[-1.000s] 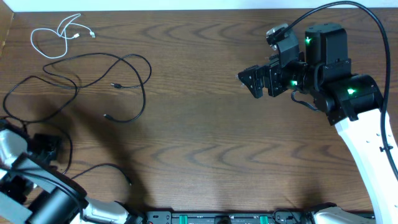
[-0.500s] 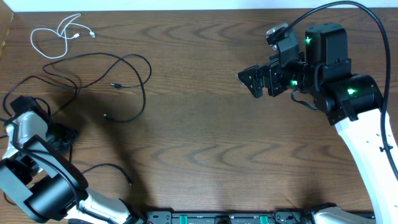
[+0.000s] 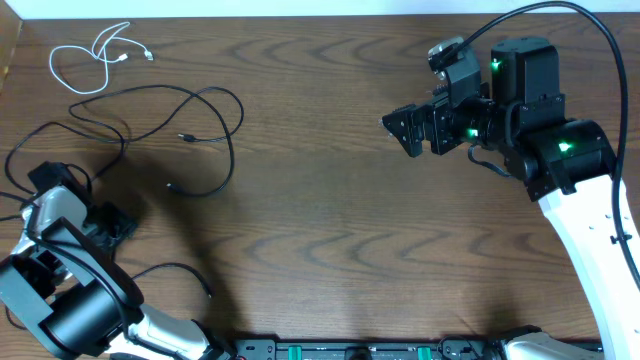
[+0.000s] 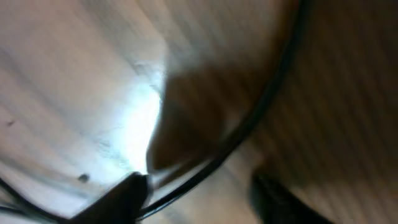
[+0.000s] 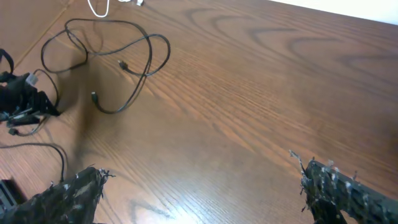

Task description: Untangle cables

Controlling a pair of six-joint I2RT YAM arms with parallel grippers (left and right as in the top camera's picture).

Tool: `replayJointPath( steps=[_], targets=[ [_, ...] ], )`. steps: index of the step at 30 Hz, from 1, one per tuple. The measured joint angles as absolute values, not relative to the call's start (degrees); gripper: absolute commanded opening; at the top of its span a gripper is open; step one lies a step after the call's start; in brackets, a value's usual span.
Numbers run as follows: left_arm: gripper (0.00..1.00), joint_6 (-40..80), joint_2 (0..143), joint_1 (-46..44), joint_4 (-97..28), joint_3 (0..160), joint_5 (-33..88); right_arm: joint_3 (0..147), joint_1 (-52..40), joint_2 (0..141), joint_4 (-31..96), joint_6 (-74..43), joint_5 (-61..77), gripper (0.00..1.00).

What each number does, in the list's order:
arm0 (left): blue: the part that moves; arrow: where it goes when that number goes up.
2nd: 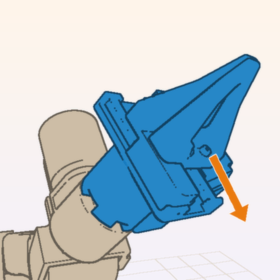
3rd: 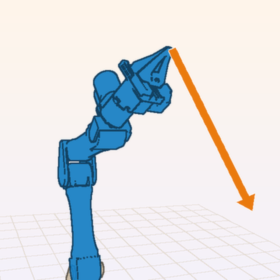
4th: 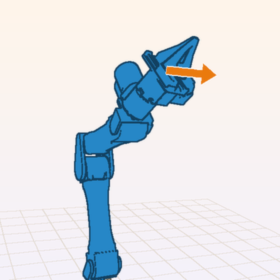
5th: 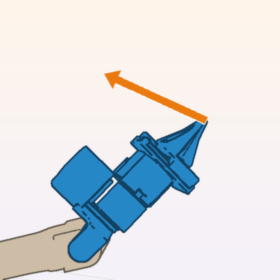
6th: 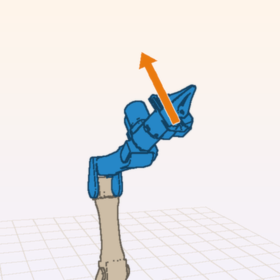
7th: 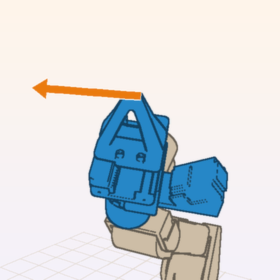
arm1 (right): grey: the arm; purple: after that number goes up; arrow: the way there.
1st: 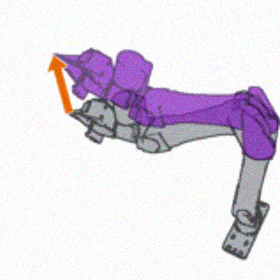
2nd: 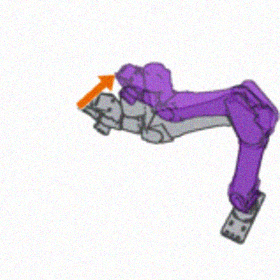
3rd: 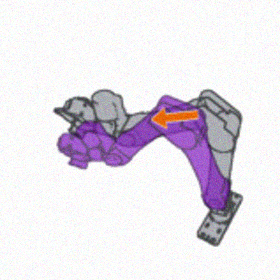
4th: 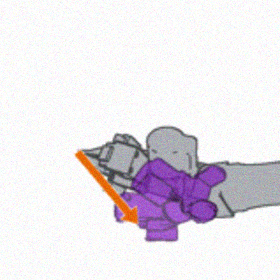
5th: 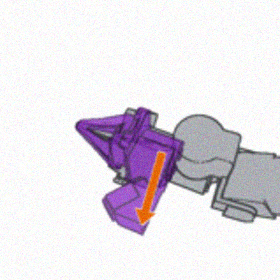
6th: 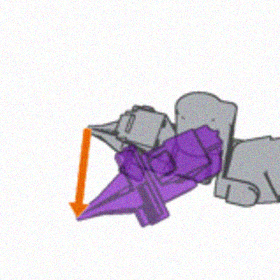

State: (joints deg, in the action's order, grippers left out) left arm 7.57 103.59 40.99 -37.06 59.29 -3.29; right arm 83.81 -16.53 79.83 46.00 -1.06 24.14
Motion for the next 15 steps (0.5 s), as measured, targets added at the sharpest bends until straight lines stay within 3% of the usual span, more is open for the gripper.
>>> replayJointPath(
  steps=[4, 6, 7, 15],
  targets=[
    [0.28, 6.52, 103.59, 40.71, -36.51, 59.02, -0.75, 83.81, -16.53, 79.83, 46.02, -1.06, 24.16, 0.99],
    [0.11, 6.63, 103.59, 40.88, -36.36, 58.98, 0.75, 83.81, -16.53, 79.83, 46.02, -1.06, 24.14, 0.99],
    [0.08, 6.55, 103.59, 40.99, -36.23, 58.96, 1.65, 83.81, -16.53, 79.83, 46.02, -1.06, 24.16, 0.99],
    [0.07, 8.71, 103.5, 41.19, -37.52, 58.94, 9.98, 83.81, -16.53, 79.83, 46.04, -1.06, 24.16, 0.99]
  ],
)
